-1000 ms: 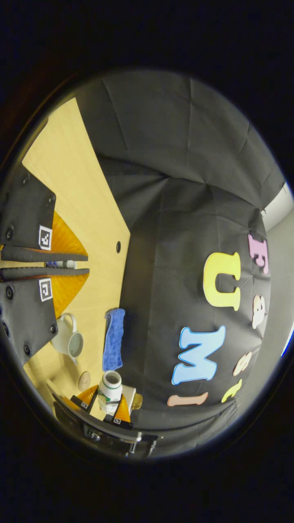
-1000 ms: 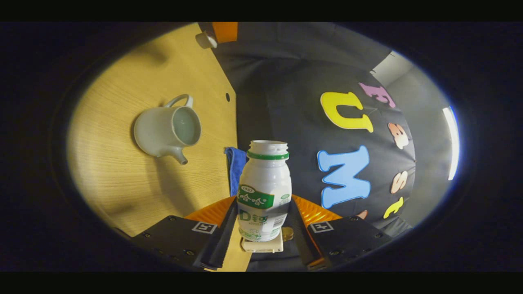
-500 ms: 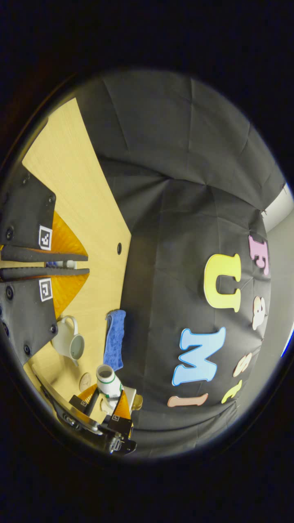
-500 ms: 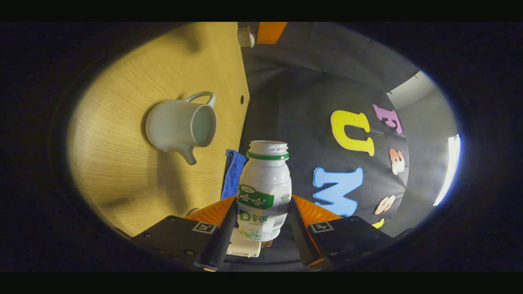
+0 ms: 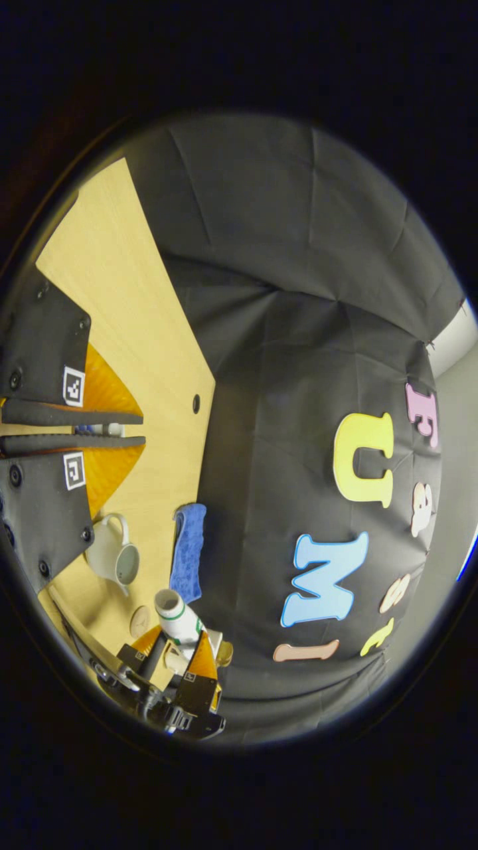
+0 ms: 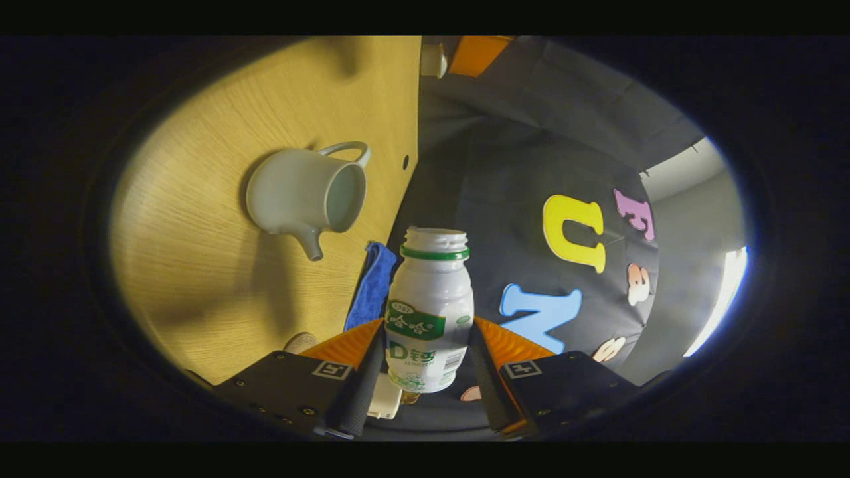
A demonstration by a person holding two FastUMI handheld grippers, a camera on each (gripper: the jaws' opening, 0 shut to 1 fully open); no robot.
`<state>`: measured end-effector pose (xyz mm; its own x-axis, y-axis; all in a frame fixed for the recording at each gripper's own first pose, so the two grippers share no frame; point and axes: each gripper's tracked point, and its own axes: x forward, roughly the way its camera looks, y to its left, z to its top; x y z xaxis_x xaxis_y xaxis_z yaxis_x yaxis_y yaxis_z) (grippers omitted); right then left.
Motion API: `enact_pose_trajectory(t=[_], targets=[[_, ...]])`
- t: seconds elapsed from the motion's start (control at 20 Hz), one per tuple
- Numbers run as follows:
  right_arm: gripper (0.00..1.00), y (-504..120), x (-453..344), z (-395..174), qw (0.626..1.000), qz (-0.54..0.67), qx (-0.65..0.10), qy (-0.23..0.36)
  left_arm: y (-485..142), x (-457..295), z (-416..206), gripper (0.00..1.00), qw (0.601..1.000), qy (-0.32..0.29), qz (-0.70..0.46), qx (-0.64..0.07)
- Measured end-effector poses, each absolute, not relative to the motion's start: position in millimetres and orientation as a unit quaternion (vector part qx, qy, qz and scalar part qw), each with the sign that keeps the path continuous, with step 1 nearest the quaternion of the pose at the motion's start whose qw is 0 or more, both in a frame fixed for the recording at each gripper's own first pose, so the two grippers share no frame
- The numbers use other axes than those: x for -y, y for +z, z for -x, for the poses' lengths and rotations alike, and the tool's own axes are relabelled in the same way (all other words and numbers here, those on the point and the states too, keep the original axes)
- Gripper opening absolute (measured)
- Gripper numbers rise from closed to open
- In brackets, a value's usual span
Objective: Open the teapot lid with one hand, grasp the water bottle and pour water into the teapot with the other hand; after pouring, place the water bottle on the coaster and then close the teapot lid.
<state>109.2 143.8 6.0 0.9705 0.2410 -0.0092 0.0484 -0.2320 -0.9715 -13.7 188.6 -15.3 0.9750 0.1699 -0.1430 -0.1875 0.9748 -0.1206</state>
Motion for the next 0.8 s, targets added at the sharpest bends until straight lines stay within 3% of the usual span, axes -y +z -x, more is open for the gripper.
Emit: enact_pose_trajectory(t=[0.1, 0.15, 0.25, 0.5, 0.55, 0.6, 0.7, 0.75, 0.8], targets=[[0.67, 7.1, -143.9, -111.4, 0.608, 0.784, 0.097, 0.078, -15.6, -189.0, 14.2, 0.15, 0.991, 0.09, 0.067, -0.067], [0.68, 6.3, -143.9, -110.2, 0.608, 0.784, 0.097, 0.079, -15.7, -188.9, 14.3, 0.11, 0.991, 0.09, 0.068, -0.067], [0.67, 10.0, -145.2, -109.7, 0.607, 0.785, 0.1, 0.077, -16.1, -188.7, 14.2, 0.15, 0.991, 0.09, 0.069, -0.067], [0.67, 17.1, -144.0, -111.2, 0.6, 0.79, 0.105, 0.071, -17.3, -187.8, 14.2, 0.11, 0.991, 0.09, 0.069, -0.067], [0.67, 18.3, -144.0, -112.0, 0.6, 0.79, 0.106, 0.069, -17.0, -187.5, 13.6, 0.15, 0.991, 0.089, 0.069, -0.067], [0.67, 19.0, -143.8, -112.9, 0.599, 0.791, 0.107, 0.068, -16.9, -186.7, 14.2, 0.11, 0.991, 0.089, 0.069, -0.068], [0.68, 23.4, -144.8, -113.2, 0.597, 0.792, 0.109, 0.066, -16.9, -186.5, 13.7, 0.15, 0.991, 0.089, 0.069, -0.068], [0.68, 24.3, -143.9, -112.8, 0.595, 0.793, 0.112, 0.065, -16.5, -186.3, 13.6, 0.11, 0.991, 0.088, 0.069, -0.068], [0.68, 24.8, -144.9, -114.8, 0.594, 0.794, 0.112, 0.064, -17.5, -185.9, 13.3, 0.15, 0.991, 0.088, 0.068, -0.069]])
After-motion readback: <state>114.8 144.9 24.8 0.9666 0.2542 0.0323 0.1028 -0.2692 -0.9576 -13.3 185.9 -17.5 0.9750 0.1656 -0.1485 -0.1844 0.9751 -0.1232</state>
